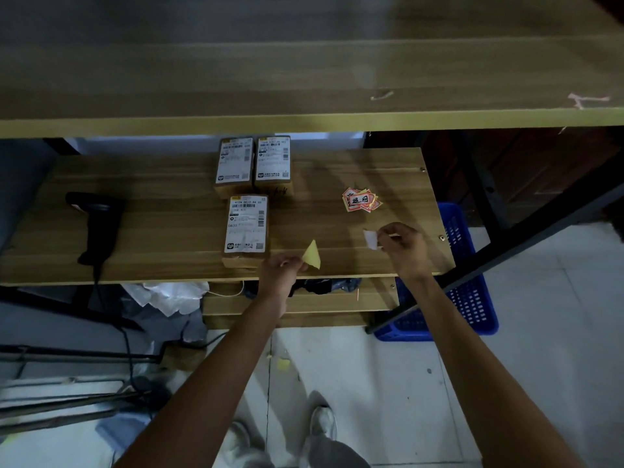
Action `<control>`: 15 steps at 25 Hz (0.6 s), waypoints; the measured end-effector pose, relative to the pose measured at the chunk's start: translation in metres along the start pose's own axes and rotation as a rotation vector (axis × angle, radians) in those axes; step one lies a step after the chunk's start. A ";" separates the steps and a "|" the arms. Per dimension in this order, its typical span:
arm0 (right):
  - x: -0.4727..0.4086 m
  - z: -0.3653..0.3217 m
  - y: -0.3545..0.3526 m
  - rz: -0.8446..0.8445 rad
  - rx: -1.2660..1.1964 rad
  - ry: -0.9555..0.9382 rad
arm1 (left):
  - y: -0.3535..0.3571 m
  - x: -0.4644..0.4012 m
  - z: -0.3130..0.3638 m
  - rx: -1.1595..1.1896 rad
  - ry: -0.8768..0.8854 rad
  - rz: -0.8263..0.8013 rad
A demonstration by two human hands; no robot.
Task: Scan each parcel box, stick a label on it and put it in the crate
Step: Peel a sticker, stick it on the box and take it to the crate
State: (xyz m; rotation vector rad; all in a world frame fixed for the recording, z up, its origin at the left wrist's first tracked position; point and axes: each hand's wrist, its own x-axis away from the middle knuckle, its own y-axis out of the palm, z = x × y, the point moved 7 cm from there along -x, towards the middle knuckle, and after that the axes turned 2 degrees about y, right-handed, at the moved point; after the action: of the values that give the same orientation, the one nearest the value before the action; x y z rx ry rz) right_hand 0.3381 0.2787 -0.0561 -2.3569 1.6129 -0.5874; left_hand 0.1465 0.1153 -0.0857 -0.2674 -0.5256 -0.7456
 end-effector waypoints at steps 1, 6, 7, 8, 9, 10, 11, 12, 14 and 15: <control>0.000 0.002 -0.002 0.004 -0.006 0.013 | 0.007 -0.002 -0.001 -0.008 -0.016 -0.020; 0.008 0.010 -0.013 0.047 -0.081 0.037 | 0.056 -0.014 -0.004 -0.181 -0.023 -0.245; 0.009 0.013 -0.017 0.058 -0.092 0.043 | 0.069 -0.014 -0.003 -0.222 -0.024 -0.305; 0.011 0.017 -0.021 0.067 -0.106 0.047 | 0.081 -0.016 -0.001 -0.289 -0.023 -0.343; 0.012 0.020 -0.025 0.073 -0.119 0.052 | 0.092 -0.020 0.001 -0.374 -0.014 -0.366; 0.015 0.023 -0.028 0.073 -0.134 0.053 | 0.102 -0.027 0.002 -0.460 0.006 -0.368; 0.017 0.026 -0.030 0.068 -0.140 0.054 | 0.110 -0.035 0.005 -0.527 0.040 -0.354; 0.019 0.029 -0.031 0.062 -0.139 0.059 | 0.116 -0.045 0.008 -0.583 0.092 -0.327; 0.023 0.035 -0.034 0.066 -0.135 0.082 | 0.127 -0.066 0.011 -0.684 0.174 -0.262; 0.025 0.037 -0.036 0.069 -0.139 0.090 | 0.130 -0.075 0.012 -0.733 0.197 -0.224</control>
State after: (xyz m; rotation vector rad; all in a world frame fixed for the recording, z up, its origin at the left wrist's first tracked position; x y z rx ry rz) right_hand 0.3926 0.2673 -0.0694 -2.3909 1.8221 -0.5929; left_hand 0.1876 0.2558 -0.1224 -0.8147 -0.0747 -1.1563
